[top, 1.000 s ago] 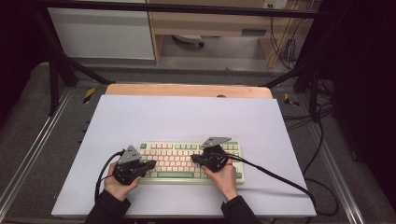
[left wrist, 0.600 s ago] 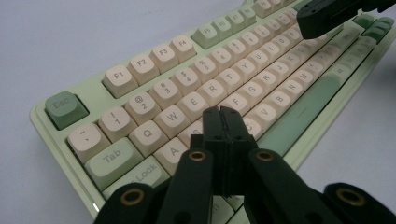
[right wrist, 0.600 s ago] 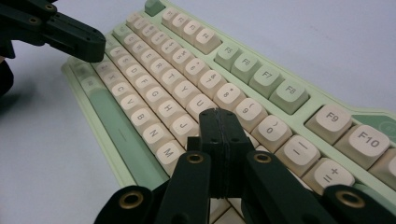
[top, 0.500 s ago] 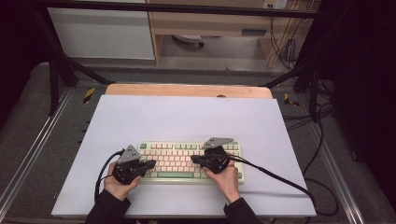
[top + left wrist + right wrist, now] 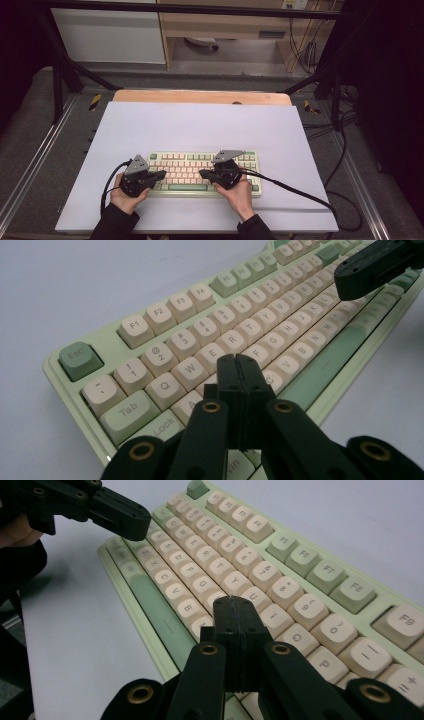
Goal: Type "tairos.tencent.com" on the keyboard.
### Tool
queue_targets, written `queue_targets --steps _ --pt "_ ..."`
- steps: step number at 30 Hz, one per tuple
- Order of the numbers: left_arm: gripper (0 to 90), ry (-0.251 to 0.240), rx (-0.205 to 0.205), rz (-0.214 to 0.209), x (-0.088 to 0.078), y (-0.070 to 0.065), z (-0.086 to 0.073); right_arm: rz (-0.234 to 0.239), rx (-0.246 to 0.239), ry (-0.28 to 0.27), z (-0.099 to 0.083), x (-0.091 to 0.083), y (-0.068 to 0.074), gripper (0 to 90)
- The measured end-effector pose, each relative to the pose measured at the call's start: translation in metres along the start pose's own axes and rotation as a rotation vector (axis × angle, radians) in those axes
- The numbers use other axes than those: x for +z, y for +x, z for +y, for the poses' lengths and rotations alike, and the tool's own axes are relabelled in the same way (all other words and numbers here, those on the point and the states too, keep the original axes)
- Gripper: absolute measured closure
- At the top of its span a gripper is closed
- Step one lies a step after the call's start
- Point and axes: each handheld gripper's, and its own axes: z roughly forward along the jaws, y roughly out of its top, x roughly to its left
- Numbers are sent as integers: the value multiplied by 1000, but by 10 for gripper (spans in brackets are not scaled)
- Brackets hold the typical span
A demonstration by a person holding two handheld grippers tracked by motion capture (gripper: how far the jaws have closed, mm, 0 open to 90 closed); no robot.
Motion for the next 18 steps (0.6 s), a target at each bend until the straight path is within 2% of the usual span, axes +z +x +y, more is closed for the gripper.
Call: queue_targets --steps 7,18 --pt "900 2 5 -1 0 -1 0 11 -7 9 -1 5 7 900" --pt "900 -1 8 -1 -1 -1 0 11 -10 36 -6 12 9 900"
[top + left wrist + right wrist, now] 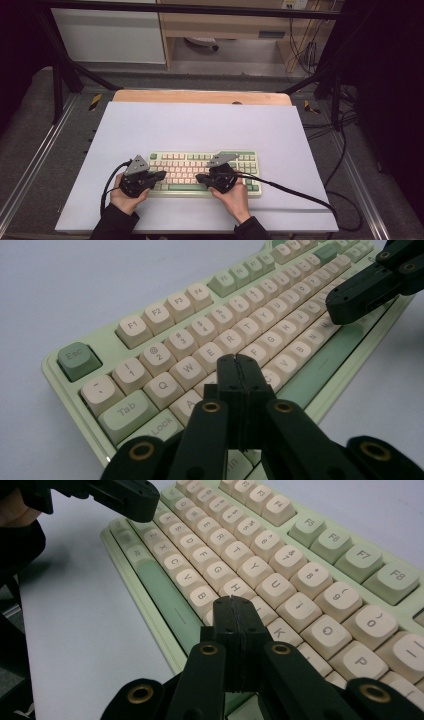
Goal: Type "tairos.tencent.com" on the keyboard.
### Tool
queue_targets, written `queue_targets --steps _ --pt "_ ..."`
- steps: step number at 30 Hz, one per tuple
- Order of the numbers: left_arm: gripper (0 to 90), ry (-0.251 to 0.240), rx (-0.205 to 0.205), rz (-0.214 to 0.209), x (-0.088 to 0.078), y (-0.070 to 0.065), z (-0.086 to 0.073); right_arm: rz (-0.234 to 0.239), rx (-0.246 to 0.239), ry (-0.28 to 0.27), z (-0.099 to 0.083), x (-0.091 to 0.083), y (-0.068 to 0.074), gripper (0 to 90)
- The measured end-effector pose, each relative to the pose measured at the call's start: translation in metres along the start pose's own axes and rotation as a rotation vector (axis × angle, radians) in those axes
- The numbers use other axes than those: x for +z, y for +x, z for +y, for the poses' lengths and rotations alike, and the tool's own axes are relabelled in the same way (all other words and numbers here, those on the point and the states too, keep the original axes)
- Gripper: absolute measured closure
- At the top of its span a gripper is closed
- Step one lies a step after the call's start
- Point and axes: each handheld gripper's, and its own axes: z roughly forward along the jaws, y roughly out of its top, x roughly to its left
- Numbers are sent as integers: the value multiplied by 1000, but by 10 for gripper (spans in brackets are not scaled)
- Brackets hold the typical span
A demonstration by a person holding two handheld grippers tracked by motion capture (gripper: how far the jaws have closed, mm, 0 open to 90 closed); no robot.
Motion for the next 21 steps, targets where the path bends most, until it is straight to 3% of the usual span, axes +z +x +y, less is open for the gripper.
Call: queue_targets --steps 21 --pt "900 -2 2 -1 -1 0 0 -9 -11 23 -4 5 -1 900"
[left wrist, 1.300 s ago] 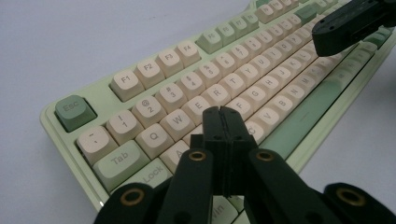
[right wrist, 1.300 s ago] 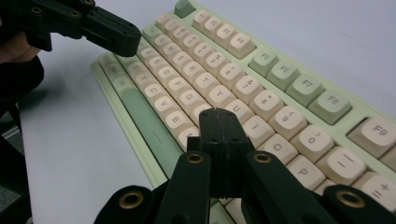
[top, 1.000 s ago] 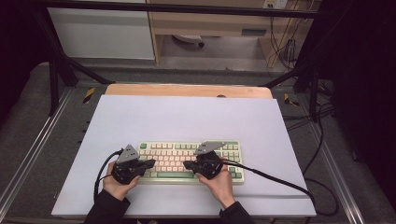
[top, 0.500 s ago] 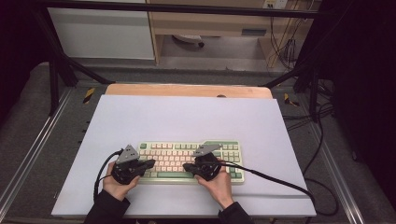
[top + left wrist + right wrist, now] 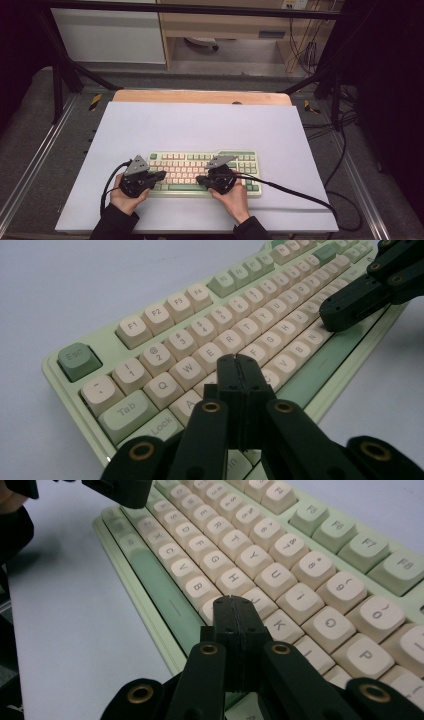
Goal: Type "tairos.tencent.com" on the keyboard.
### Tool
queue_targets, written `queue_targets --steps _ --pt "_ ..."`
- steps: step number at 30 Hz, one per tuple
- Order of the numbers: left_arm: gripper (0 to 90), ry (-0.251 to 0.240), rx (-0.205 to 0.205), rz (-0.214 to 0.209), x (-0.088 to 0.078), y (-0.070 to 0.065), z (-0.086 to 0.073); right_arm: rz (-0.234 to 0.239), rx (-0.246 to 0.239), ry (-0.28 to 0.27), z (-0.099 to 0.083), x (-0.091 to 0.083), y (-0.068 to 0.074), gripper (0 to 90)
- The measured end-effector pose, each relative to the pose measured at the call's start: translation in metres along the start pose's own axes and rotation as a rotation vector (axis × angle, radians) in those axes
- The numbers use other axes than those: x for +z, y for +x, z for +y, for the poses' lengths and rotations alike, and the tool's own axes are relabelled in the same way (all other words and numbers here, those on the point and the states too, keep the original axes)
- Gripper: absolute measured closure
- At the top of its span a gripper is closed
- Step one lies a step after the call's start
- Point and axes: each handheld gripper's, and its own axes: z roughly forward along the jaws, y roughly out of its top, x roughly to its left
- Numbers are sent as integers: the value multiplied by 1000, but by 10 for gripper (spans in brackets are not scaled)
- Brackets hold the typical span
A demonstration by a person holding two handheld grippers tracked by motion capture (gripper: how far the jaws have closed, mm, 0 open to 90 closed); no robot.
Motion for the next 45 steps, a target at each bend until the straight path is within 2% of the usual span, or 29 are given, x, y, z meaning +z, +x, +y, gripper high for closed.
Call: queue_targets --steps 7,13,22,24,26,28,33,36,40,45 --pt "899 -8 1 -1 -3 1 1 -21 -3 -36 6 -16 -2 888" --pt "845 -17 3 -10 -5 1 2 -57 12 -68 6 -34 -14 811" --pt "558 -25 3 0 -8 6 5 -120 55 -76 -8 -64 -37 552" --pt "519 -30 3 4 -9 7 5 -131 62 -75 -13 -69 -41 466" --pt "450 -21 -3 5 -10 8 6 -144 64 -72 -17 -75 -45 441" --pt "413 -14 1 7 -10 10 6 -144 73 -81 -22 -80 -49 378" --pt "287 4 14 22 -13 15 0 -159 72 -103 -34 -93 -58 222" --pt "219 6 8 14 -17 19 -5 -171 75 -105 -41 -99 -63 143" --pt "145 22 27 17 -21 21 -12 -172 87 -98 -50 -105 -69 79" --pt "88 28 26 16 -24 22 -19 -173 106 -88 -67 -111 -74 43"
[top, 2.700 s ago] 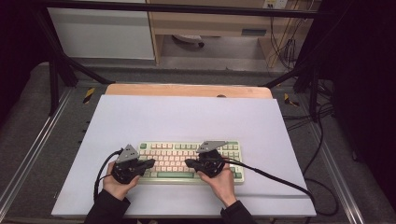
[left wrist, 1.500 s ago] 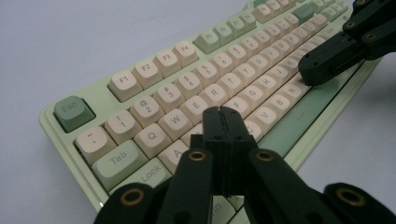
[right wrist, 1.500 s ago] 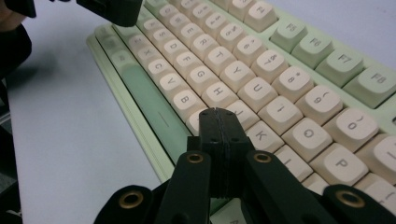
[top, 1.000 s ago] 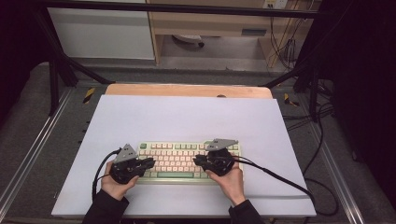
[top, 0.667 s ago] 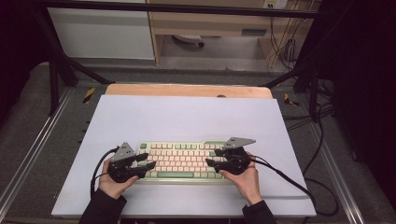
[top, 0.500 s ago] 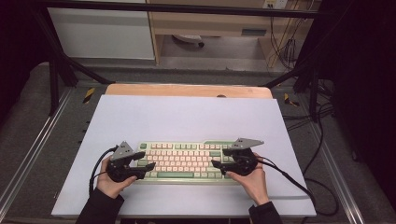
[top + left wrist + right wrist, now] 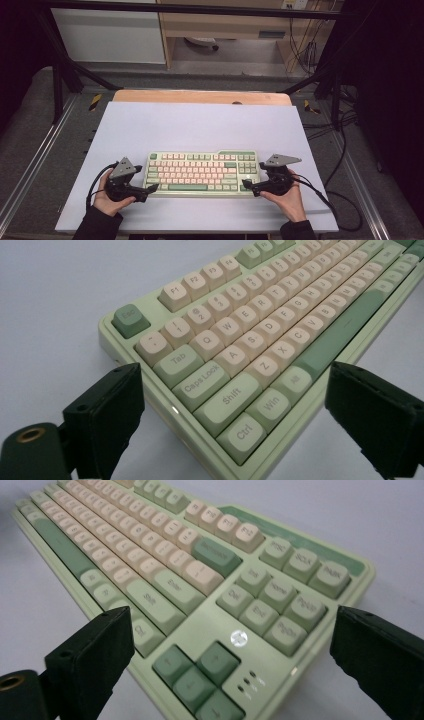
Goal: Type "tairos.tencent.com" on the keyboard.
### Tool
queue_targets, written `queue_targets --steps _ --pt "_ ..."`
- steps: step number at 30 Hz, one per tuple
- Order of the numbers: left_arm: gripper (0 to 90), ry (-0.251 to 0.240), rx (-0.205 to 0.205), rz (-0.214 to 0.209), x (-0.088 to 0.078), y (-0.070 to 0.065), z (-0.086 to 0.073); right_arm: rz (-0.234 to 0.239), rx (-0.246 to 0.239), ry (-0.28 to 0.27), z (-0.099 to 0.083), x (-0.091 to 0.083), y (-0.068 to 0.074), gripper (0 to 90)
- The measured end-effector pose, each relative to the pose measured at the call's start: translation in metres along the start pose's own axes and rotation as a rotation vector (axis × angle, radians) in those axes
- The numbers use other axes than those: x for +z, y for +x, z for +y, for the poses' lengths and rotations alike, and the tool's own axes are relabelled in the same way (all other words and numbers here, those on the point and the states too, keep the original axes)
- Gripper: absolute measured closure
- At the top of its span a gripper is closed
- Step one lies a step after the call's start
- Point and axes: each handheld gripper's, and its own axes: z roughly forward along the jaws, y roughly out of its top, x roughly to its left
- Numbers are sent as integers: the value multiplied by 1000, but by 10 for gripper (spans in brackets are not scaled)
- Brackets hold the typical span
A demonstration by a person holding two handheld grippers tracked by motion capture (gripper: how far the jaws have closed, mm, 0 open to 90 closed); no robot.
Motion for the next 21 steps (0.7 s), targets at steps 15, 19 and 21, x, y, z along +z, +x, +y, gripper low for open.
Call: queue_targets --steps 15,19,21 --pt "73 4 -14 4 -6 5 -20 1 42 17 -35 -16 -10 4" --pt "74 9 -9 7 -7 5 -23 -1 44 32 -37 -14 -10 4" --pt "74 9 -11 7 -7 5 -23 -2 42 26 -38 -14 -10 5"
